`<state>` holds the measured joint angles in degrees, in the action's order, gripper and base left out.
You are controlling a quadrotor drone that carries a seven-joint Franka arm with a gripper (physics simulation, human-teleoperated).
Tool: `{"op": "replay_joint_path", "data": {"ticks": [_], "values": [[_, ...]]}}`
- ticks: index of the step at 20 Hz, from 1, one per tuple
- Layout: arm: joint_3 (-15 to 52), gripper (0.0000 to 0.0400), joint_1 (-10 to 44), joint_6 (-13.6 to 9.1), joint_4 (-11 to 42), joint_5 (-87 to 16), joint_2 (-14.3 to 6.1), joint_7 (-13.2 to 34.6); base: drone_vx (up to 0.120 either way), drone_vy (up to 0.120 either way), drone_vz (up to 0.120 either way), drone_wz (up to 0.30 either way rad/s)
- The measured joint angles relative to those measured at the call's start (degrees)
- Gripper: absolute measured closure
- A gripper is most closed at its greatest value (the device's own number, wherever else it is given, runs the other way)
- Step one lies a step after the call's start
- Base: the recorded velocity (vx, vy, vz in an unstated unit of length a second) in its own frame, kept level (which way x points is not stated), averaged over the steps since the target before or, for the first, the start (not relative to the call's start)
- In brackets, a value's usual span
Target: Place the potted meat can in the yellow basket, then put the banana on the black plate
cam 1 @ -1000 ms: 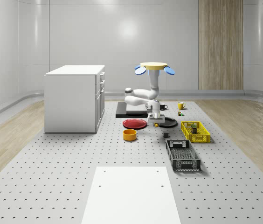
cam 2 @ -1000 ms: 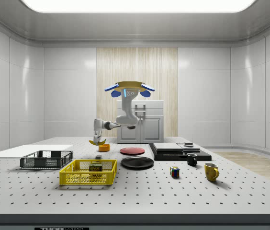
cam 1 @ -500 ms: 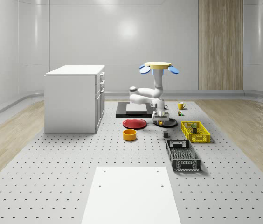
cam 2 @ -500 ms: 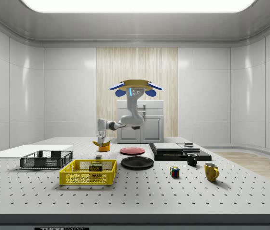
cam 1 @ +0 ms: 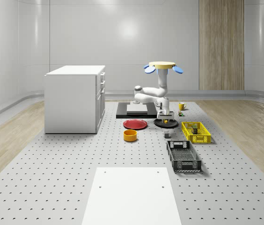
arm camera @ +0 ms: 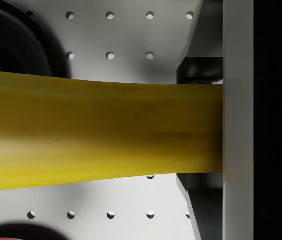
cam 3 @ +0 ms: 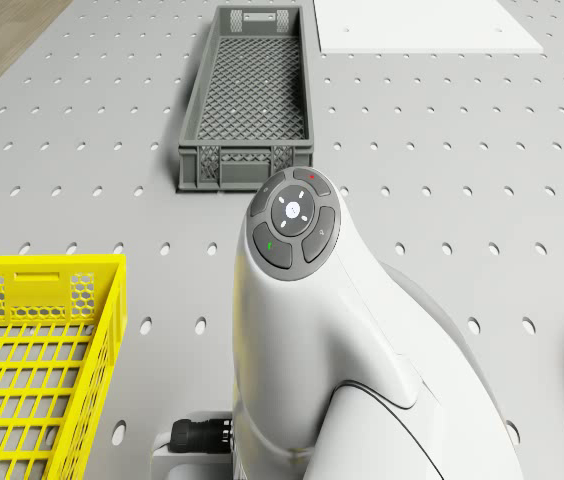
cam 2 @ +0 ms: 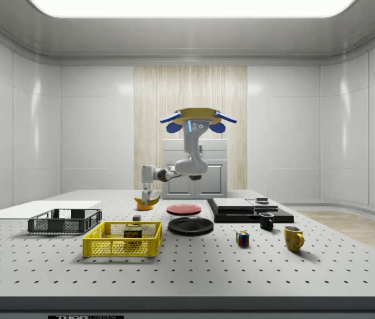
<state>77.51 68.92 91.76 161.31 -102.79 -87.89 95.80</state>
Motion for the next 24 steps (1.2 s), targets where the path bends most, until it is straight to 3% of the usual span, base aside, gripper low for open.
{"op": "replay_joint_path", "data": {"ticks": [3, 12, 16, 24], "values": [[0.0, 0.0201, 0.0, 0.1, 0.0, 0.0, -0.1, 0.0, -0.12, 0.093, 0.0, 0.0], [0.0, 0.0201, 0.1, 0.3, 0.0, 0.2, -0.4, 0.1, -0.12, 0.0, 0.0, 0.0], [0.0, 0.0201, 0.1, 0.5, 0.0, 0.2, -0.5, 0.1, -0.12, 0.0, -0.1, 0.0], [0.1, 0.0201, 0.2, 0.6, 0.0, 0.3, -0.7, 0.1, -0.12, 0.0, -0.035, 0.0]]}}
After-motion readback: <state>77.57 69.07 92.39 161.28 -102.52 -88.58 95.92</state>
